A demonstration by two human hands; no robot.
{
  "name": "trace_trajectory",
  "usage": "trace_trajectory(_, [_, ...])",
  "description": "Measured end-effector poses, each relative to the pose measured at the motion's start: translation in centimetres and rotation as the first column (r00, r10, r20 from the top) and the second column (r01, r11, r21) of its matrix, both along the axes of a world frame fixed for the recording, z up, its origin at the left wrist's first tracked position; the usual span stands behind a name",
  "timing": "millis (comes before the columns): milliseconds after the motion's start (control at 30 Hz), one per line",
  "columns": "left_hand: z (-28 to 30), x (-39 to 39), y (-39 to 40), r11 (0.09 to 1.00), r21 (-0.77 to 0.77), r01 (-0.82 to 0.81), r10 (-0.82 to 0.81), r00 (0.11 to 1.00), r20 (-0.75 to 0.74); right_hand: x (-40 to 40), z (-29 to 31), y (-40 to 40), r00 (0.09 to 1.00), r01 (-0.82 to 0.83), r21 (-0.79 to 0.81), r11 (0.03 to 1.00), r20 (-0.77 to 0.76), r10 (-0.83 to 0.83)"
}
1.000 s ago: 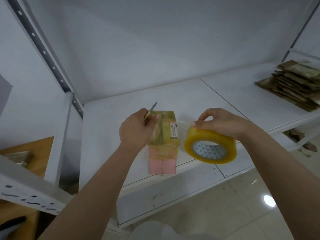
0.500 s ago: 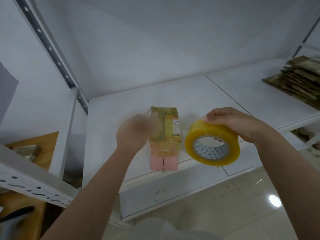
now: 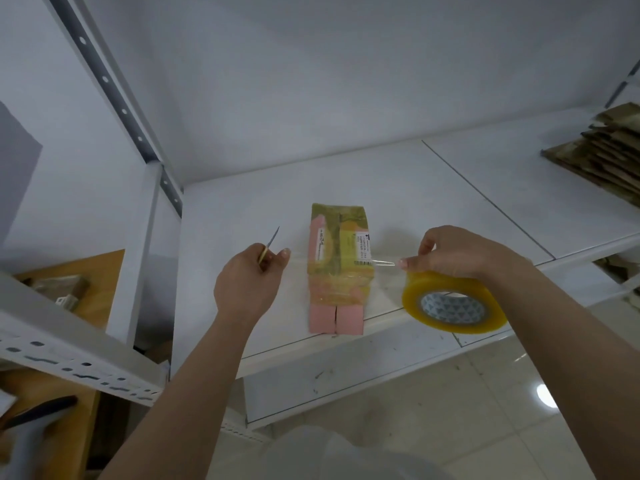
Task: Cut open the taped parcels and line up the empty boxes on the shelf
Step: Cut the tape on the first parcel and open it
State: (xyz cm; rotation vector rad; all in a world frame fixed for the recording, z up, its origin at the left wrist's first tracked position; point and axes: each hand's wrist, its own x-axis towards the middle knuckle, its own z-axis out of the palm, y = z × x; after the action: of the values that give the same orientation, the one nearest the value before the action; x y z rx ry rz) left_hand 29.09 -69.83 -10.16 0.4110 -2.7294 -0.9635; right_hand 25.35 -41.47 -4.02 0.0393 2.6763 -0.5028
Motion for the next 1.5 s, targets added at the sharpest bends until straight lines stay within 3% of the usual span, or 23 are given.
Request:
trace_trajectory(333, [-3.1, -0.6, -0.2, 0.998, 0.052, -0.025, 0.017, 0.989, 0.147, -1.6, -3.0, -1.7, 0.999, -0.041, 0.257, 0.965, 0.032, 0.034])
trace_trajectory(400, [-4.3, -0.6, 0.0, 0.982, 0.186, -0.036, 0.0, 0.981, 0.192, -1.7, -3.3, -2.3, 0.998, -0.062, 0.279, 0.958, 0.03, 0.056])
trace_trajectory(500, [-5.7, -0.1, 1.2, 0.878, 0.471, -0.085, -0.026, 0.974, 0.224, -1.9, -3.5, -3.3, 0.994, -0.104, 0.326, 0.94, 0.014, 0.105])
trace_trajectory(567, [-6.2, 0.0, 2.1, 0.837, 0.537, -0.101, -0.019, 0.977, 0.213, -2.0, -3.6, -3.8, 0.991, -0.132, 0.367, 0.921, 0.017, 0.135])
trace_trajectory(733, [-6.5, -0.3, 2.4, 0.874, 0.481, -0.07, -0.045, 0.974, 0.224, -2.2, -3.5, -4.6, 0.982, -0.184, 0.427, 0.885, 0.04, 0.185])
trace_trajectory(900, [-7.3, -0.5, 2.9, 0.959, 0.274, -0.077, -0.01, 0.954, 0.3, -2.2, -3.6, -4.7, 0.983, -0.176, 0.419, 0.891, 0.028, 0.181])
trace_trajectory(1067, [-7.1, -0.3, 3.2, 0.968, 0.247, -0.042, -0.026, 0.964, 0.265, -2.1, -3.6, -4.7, 0.984, -0.167, 0.42, 0.892, 0.011, 0.178])
trace_trajectory(1200, [-5.8, -0.9, 1.2, 0.98, 0.197, 0.04, -0.09, 0.964, 0.251, -1.9, -3.6, -4.1, 0.985, -0.166, 0.395, 0.903, 0.022, 0.171])
trace_trajectory(1333, [-0.4, -2.6, 0.6, 0.966, 0.202, 0.163, -0.152, 0.986, -0.067, -1.7, -3.3, -3.8, 0.988, -0.153, 0.349, 0.925, 0.02, 0.156])
trace_trajectory(1400, [2.5, -3.4, 2.8, 0.894, 0.257, 0.366, -0.345, 0.93, -0.125, -1.6, -3.1, -3.9, 0.988, -0.15, 0.34, 0.928, 0.024, 0.15])
trace_trajectory(1500, [4.5, -4.4, 7.1, 0.729, 0.407, 0.551, -0.596, 0.803, -0.019, -1.6, -3.1, -3.8, 0.989, -0.145, 0.336, 0.931, 0.031, 0.143])
